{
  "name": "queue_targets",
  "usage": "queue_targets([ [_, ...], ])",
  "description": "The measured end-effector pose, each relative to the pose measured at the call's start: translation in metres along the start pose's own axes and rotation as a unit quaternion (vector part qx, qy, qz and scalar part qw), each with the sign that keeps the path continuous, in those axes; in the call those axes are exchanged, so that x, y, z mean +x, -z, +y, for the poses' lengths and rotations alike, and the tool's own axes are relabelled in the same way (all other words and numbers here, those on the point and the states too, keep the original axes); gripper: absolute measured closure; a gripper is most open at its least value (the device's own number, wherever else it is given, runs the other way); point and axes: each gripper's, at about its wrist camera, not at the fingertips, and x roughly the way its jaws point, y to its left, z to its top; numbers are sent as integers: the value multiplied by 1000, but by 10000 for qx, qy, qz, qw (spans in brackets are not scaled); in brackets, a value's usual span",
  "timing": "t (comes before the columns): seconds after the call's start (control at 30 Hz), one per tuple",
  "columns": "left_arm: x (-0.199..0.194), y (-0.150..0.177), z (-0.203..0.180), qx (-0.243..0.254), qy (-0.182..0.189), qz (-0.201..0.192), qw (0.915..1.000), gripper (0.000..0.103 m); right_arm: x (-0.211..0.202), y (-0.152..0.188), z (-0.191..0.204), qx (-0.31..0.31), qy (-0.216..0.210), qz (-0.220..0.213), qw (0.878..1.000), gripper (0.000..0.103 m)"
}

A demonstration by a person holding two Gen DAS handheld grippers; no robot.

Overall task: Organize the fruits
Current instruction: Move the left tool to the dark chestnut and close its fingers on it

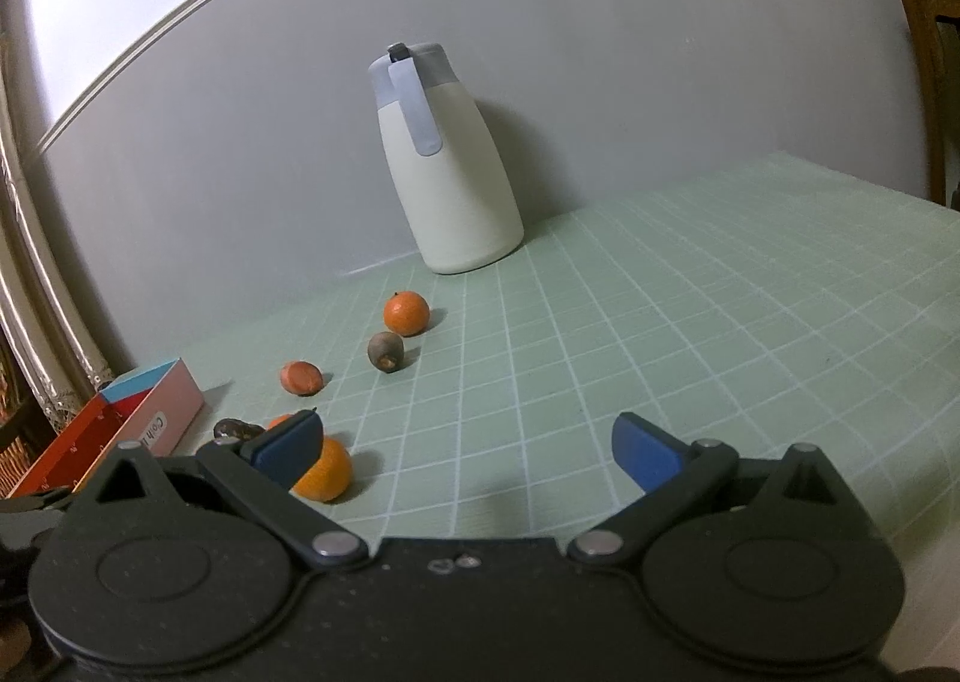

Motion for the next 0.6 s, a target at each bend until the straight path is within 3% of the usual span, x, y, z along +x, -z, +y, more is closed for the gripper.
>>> queue_targets([
  [0.07, 7, -2, 0, -98, 100, 101, 9999, 52, 1, 0, 0, 11, -3, 7, 10000, 0],
  [0.6, 20, 1, 8, -545, 247, 181, 9980, 57, 1, 1, -1, 11, 56, -36, 10000, 0],
])
